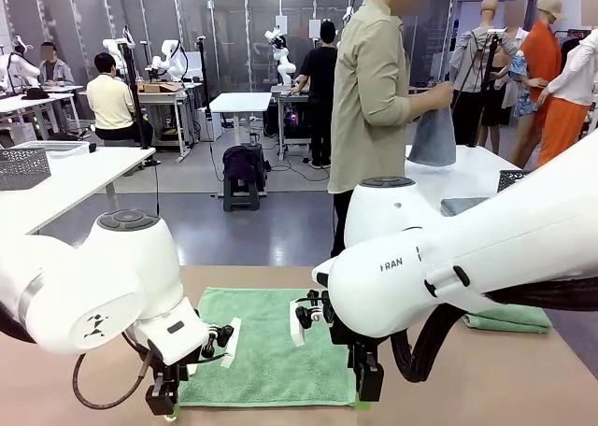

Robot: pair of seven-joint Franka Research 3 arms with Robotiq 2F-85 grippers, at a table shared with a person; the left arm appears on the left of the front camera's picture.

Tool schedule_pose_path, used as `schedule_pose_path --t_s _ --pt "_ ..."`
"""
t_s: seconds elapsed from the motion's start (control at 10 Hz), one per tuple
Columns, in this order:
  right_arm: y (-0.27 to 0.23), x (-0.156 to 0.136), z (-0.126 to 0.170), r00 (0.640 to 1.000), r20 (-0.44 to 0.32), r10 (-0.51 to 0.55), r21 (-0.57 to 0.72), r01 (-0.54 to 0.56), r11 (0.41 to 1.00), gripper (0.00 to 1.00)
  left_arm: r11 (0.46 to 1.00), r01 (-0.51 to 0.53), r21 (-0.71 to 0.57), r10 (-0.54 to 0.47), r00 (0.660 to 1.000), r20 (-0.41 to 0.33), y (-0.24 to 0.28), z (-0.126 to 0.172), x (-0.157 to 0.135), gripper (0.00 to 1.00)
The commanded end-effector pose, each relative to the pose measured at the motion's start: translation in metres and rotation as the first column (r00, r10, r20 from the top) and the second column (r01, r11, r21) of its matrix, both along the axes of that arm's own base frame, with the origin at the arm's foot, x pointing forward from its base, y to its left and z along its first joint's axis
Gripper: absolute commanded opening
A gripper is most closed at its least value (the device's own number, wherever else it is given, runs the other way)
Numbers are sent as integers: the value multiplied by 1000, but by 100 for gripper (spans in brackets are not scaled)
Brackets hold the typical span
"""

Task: Fold the towels and place them in the basket.
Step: When a person lays out a Towel with hook on the table, fold it in half twice.

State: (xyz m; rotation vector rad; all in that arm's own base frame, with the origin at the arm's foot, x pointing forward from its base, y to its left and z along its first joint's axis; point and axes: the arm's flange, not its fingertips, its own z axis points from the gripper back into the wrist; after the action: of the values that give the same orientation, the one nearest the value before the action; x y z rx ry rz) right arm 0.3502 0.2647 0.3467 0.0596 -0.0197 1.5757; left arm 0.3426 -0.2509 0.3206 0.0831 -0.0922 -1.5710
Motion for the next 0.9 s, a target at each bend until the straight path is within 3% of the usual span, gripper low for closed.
schedule_pose_path --t_s 0.0,0.8 --pt "-1 2 -12 1000 1 19 33 -19 999 84 1000 9 -25 -9 1000 -4 7 -8 -1 66" --pt "-4 18 -40 999 -35 11 68 -8 998 84 998 53 -29 -54 997 -58 14 -14 2 66"
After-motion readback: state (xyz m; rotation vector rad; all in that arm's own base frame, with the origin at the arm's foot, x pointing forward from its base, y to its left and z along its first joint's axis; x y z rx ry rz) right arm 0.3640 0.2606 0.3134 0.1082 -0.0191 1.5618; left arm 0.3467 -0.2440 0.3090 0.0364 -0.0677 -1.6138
